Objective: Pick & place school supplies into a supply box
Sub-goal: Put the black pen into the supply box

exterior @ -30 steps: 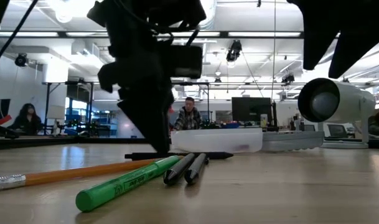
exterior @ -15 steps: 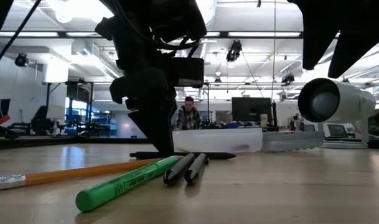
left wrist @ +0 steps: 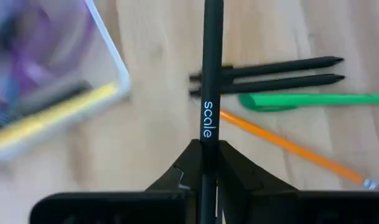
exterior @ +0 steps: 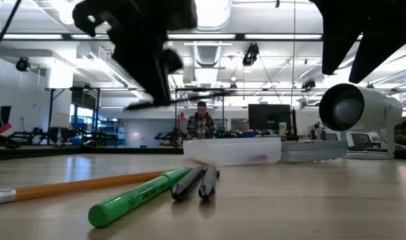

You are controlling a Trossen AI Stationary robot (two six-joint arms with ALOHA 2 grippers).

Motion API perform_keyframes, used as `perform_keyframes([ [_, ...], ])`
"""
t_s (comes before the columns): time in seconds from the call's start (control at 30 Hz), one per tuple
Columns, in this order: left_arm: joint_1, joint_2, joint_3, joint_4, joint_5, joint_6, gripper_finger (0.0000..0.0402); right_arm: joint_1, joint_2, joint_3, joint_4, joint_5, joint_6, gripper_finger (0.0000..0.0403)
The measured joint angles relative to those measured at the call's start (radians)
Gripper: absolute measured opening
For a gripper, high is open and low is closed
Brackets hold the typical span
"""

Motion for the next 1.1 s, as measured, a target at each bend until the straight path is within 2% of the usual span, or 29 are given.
perform_keyframes([
  [0.07, 0.008, -0.047, 0.000, 0.000, -0.040, 0.151, 0.0010, 0.000, 0.000, 0.000, 0.000, 0.018, 0.006, 0.0191],
  [0.17, 0.033, -0.096, 0.002, 0.007, -0.072, 0.546, 0.0010, 0.000, 0.000, -0.001, -0.001, 0.032, 0.024, 0.0191],
  [0.23, 0.053, -0.108, 0.002, 0.006, -0.134, 0.796, 0.0015, 0.000, 0.000, -0.001, 0.000, 0.040, 0.038, 0.0191],
  [0.3, 0.089, -0.103, 0.005, 0.009, -0.223, 0.968, 0.0022, 0.000, 0.000, -0.001, 0.000, 0.041, 0.057, 0.0189],
  [0.37, 0.151, -0.091, 0.016, 0.009, -0.245, 1.081, 0.0024, 0.000, 0.000, -0.001, 0.000, 0.041, 0.075, 0.0186],
  [0.53, 0.269, -0.037, 0.019, 0.040, -0.255, 1.298, 0.0020, 0.000, 0.000, -0.001, 0.003, 0.041, 0.112, 0.0178],
  [0.73, 0.286, 0.045, 0.019, 0.152, -0.248, 1.504, 0.0021, 0.000, 0.000, -0.001, 0.004, 0.039, 0.123, 0.0168],
  [0.93, 0.311, 0.145, 0.019, 0.190, -0.248, 1.527, 0.0023, 0.000, 0.000, -0.001, 0.012, 0.033, 0.130, 0.0158],
  [1.1, 0.318, 0.154, 0.017, 0.270, -0.244, 1.458, 0.0045, 0.000, 0.000, 0.000, 0.022, 0.009, 0.130, 0.0150],
])
